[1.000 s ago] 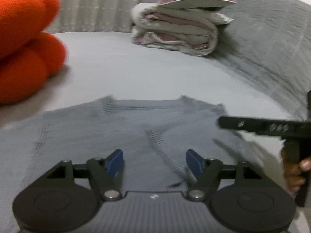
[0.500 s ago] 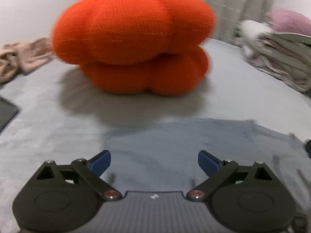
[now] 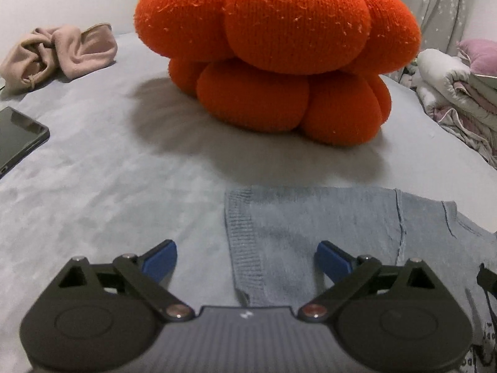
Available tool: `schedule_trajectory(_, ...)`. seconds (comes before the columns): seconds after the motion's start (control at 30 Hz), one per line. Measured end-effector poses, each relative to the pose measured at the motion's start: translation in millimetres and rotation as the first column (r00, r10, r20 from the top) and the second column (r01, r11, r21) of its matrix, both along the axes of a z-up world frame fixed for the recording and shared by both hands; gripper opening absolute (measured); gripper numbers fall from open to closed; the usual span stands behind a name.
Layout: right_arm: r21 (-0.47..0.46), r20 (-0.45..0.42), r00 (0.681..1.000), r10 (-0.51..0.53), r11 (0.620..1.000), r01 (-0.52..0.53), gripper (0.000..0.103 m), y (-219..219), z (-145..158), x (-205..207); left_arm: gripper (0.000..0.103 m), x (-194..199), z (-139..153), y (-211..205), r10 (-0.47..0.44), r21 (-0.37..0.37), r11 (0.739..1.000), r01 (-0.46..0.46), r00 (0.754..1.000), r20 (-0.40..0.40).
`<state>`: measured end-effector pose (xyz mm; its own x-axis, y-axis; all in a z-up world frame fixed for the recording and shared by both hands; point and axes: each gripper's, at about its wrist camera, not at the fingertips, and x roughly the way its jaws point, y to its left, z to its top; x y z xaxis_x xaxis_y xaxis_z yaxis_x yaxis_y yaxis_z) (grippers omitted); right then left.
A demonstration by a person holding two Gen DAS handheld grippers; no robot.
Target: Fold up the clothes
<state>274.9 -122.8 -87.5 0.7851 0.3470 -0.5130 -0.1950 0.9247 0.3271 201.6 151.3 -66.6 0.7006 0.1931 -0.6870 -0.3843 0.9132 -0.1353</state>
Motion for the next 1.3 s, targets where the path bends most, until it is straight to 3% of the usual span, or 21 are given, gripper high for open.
schedule_trajectory(0.17,0.021,0.001,1.000,0.008,1.000,-0.008,0.087,1,2,-2,0.091,-3,0,-3,0.000,0.021,1.000,0.000,1.000,0.003)
schedule_trajectory(0.3,0.052,-0.002,1.000,0.010,0.999,-0.010,0.091,2,3,-3,0.077,-7,0,5,0.005,-0.036,0.999,-0.004,0.999,0.048)
schedule_trajectory(0.63,0.118,-0.005,0.999,0.042,0.992,-0.041,0.093,7,5,-4,0.004,-14,-6,27,0.075,-0.145,0.988,-0.058,0.990,0.116)
schedule_trajectory(0.83,0.137,-0.004,0.997,0.074,0.988,-0.073,0.093,12,6,-5,0.002,-14,-7,28,0.065,-0.197,0.980,-0.036,0.988,0.140)
schedule_trajectory(0.97,0.156,-0.003,0.997,0.076,0.985,-0.074,0.093,11,6,-5,0.001,-20,-3,32,0.059,-0.289,0.957,0.001,0.978,0.200)
schedule_trajectory(1.1,0.191,-0.006,0.997,0.082,0.978,-0.079,0.093,8,5,-4,0.001,-20,5,21,0.000,-0.363,0.926,0.104,0.962,0.275)
schedule_trajectory(1.3,0.260,-0.002,0.997,0.083,0.962,-0.080,0.093,0,8,-5,0.001,-12,16,-21,-0.171,-0.378,0.877,0.298,0.927,0.334)
